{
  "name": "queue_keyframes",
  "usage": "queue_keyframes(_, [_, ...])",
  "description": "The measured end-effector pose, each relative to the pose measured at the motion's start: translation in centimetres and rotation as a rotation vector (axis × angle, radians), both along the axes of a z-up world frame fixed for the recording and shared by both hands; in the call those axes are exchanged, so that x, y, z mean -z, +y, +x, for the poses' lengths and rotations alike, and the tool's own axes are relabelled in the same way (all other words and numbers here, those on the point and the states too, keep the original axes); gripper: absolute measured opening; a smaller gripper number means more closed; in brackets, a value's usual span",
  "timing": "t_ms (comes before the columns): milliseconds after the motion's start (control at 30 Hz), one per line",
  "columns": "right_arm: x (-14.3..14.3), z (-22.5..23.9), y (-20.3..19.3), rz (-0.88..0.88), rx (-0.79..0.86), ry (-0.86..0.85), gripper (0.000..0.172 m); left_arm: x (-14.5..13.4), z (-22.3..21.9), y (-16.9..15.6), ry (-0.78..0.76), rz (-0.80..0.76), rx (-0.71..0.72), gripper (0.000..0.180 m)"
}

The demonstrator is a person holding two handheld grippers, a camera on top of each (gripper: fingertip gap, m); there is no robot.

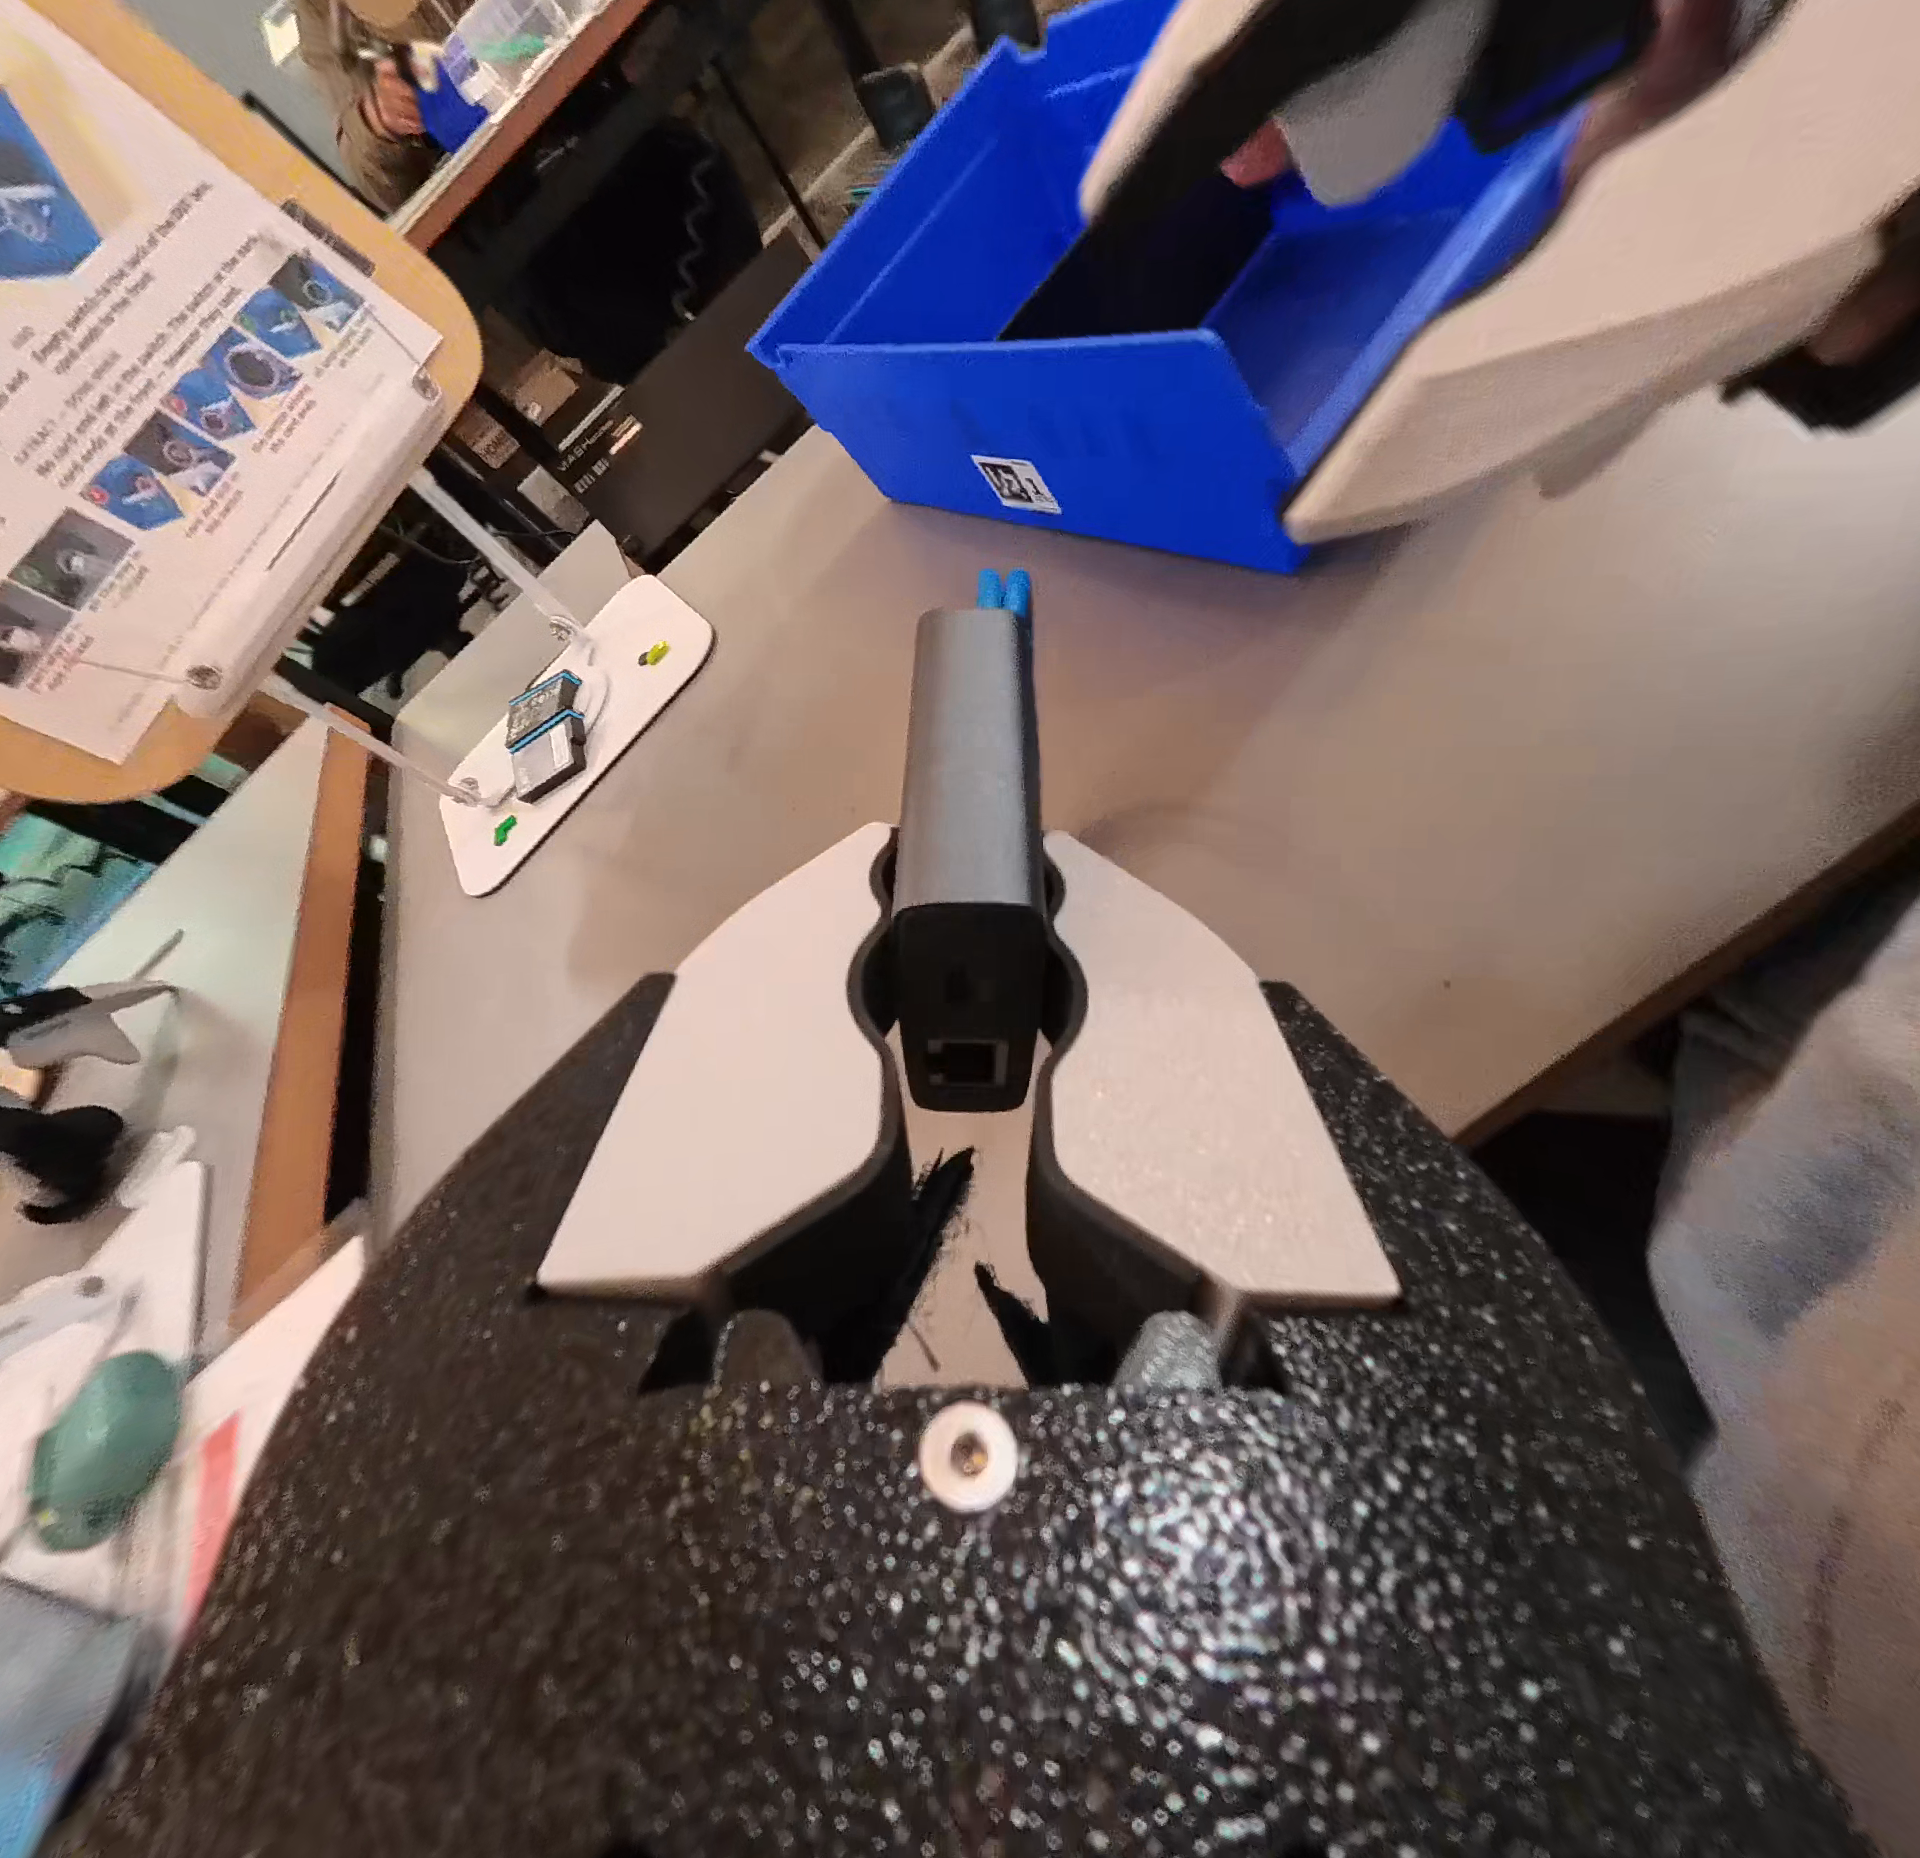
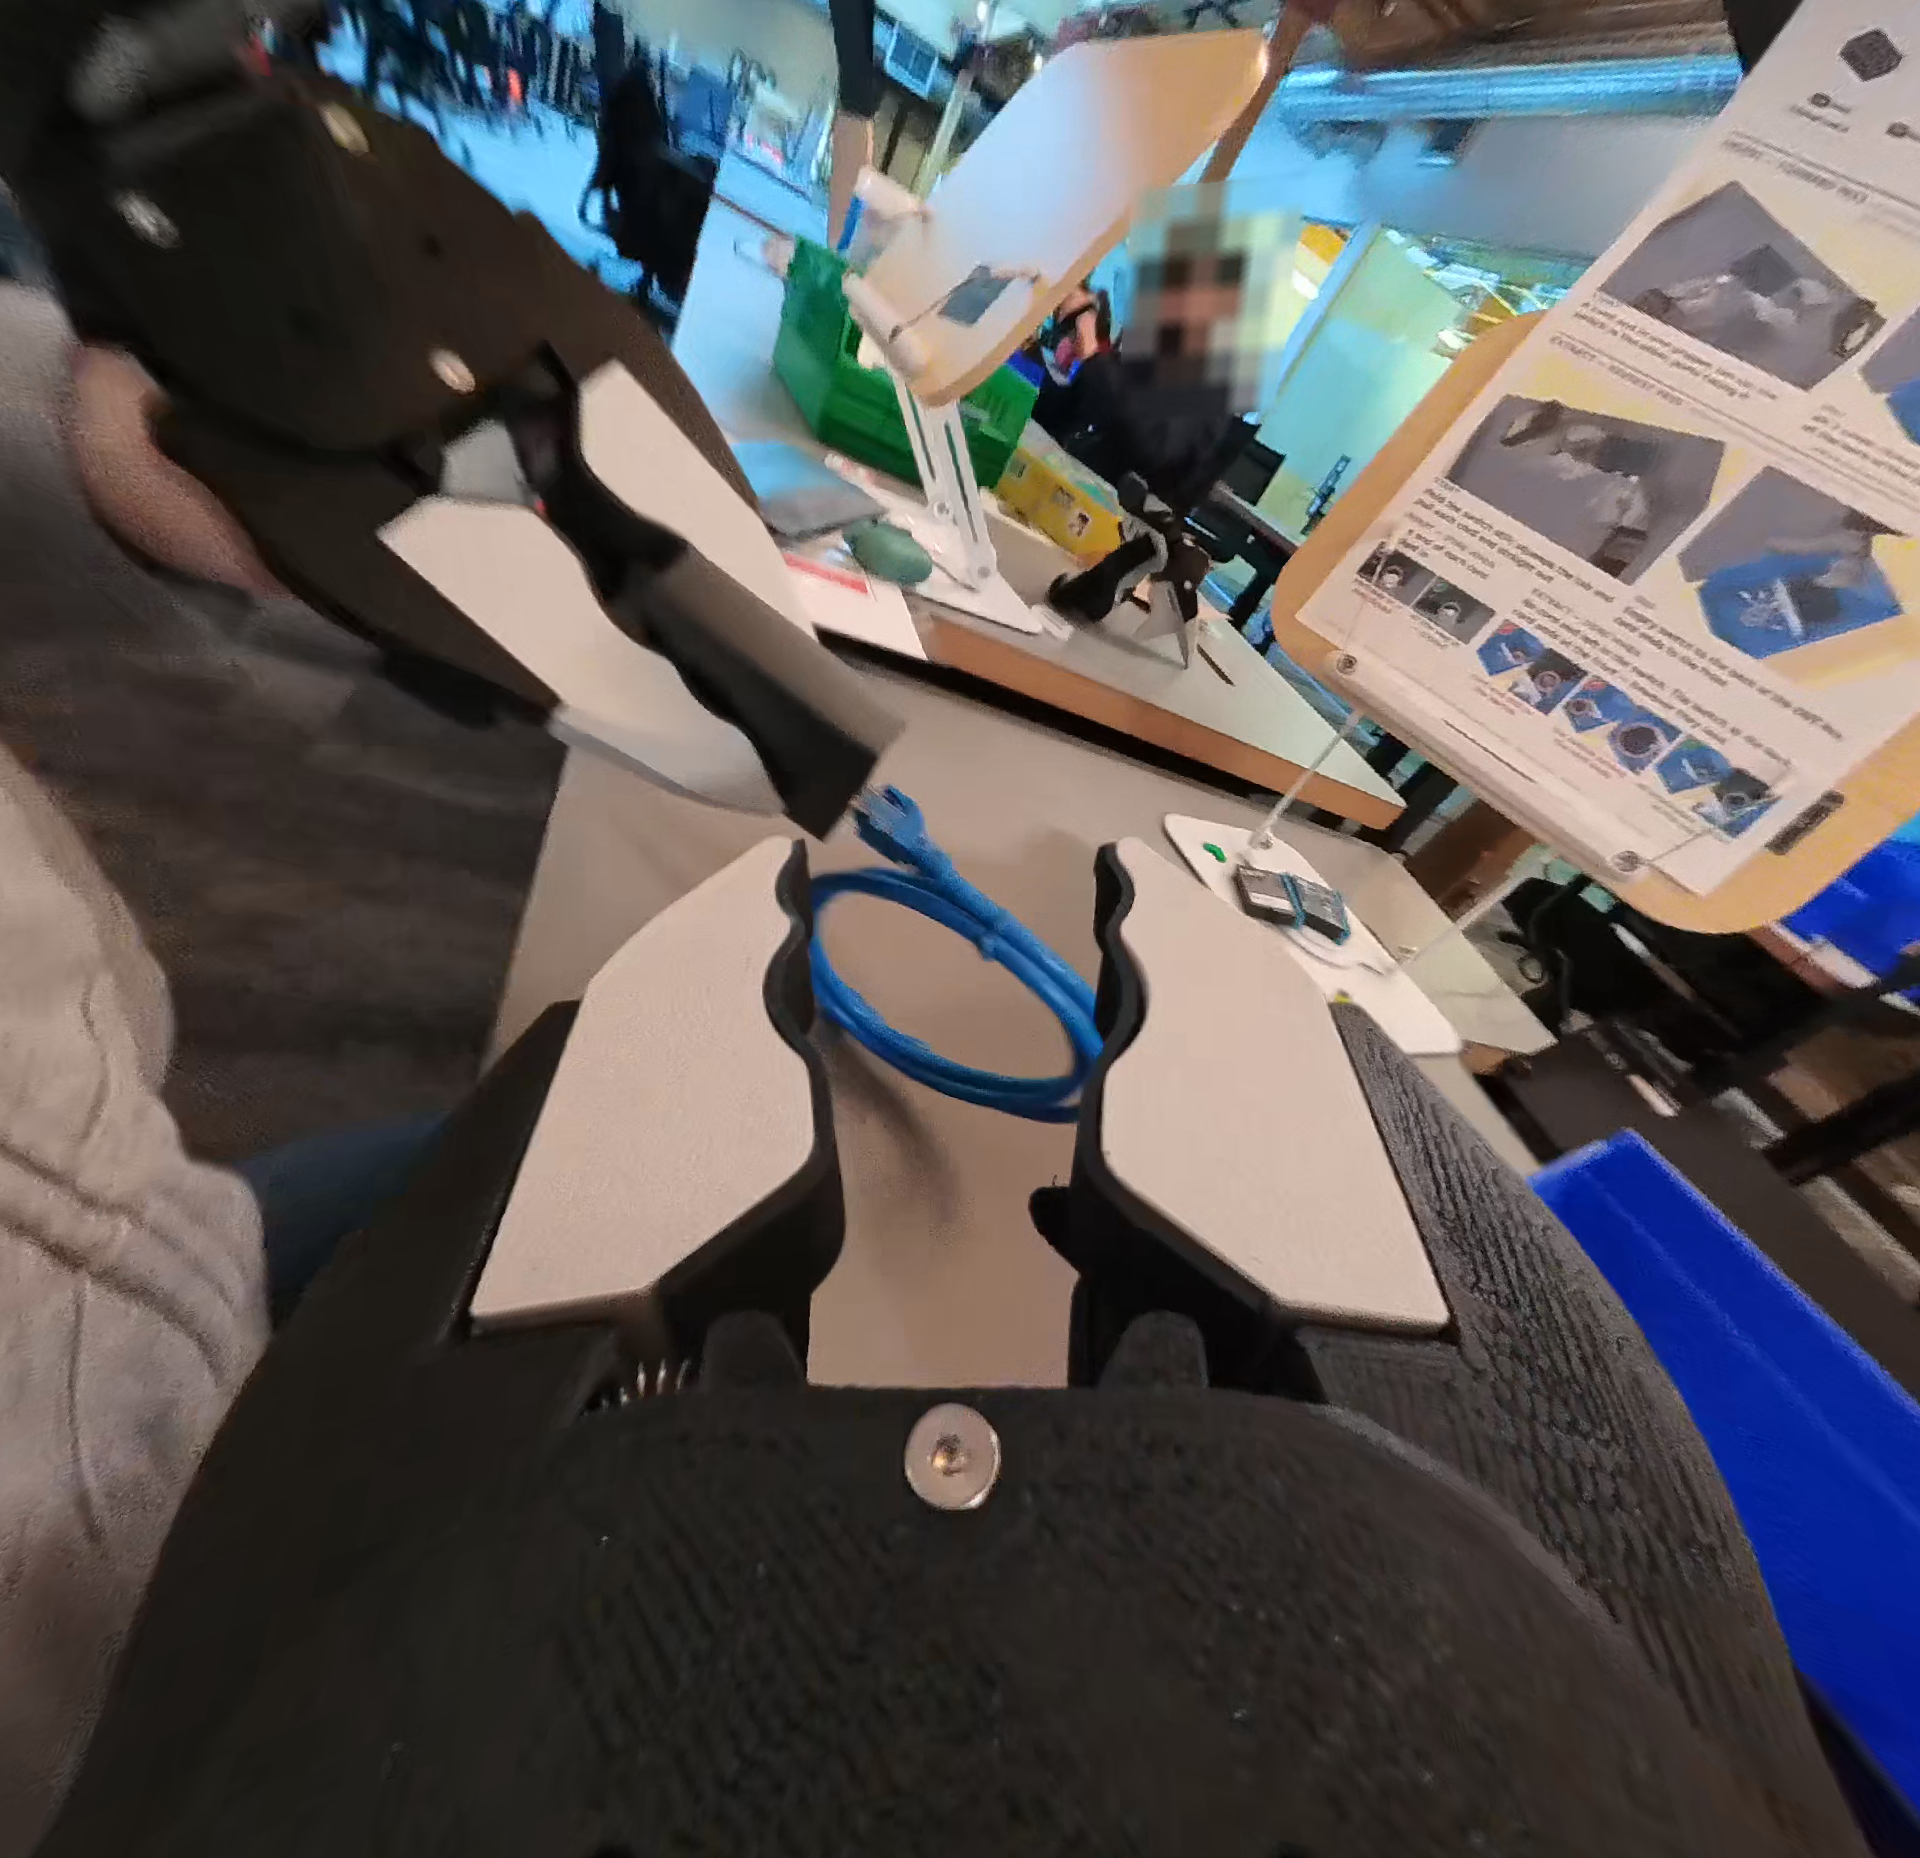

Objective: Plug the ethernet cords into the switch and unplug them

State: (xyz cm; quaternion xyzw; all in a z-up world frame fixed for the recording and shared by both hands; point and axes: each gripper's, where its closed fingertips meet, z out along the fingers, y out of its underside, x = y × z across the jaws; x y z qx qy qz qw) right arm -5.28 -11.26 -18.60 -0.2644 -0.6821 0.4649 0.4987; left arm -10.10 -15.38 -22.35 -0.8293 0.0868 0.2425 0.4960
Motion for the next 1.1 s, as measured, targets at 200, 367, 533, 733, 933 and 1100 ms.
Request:
queue_keyframes(200, [1.7, 1.1, 0.1, -0.104, -0.062, 0.025, 0.017, 0.0, -0.2, 1.2, -0.021, 0.071, 0.023, 0.021])
queue_keyframes(367, [3.3, 0.5, 0.9, -0.187, -0.012, 0.046, 0.011, 0.2, 0.0, 1.5, -0.031, 0.166, -0.001, 0.021])
queue_keyframes(533, [3.5, 1.0, 1.0, -0.113, 0.029, 0.125, 0.01, 0.0, -0.6, 1.9, 0.014, 0.231, -0.031, 0.021])
queue_keyframes(733, [3.9, 0.8, 1.3, -0.137, 0.034, 0.098, 0.01, -0.6, -1.9, 3.1, 0.091, 0.199, -0.07, 0.021])
queue_keyframes(933, [4.2, 0.6, 2.6, -0.176, 0.061, 0.077, 0.01, 1.0, -4.6, 2.1, 0.086, 0.179, -0.226, 0.021])
queue_keyframes(1100, [4.1, 0.7, 2.8, -0.197, 0.06, 0.079, 0.009, 2.6, -3.2, 2.6, 0.025, 0.173, -0.104, 0.021])
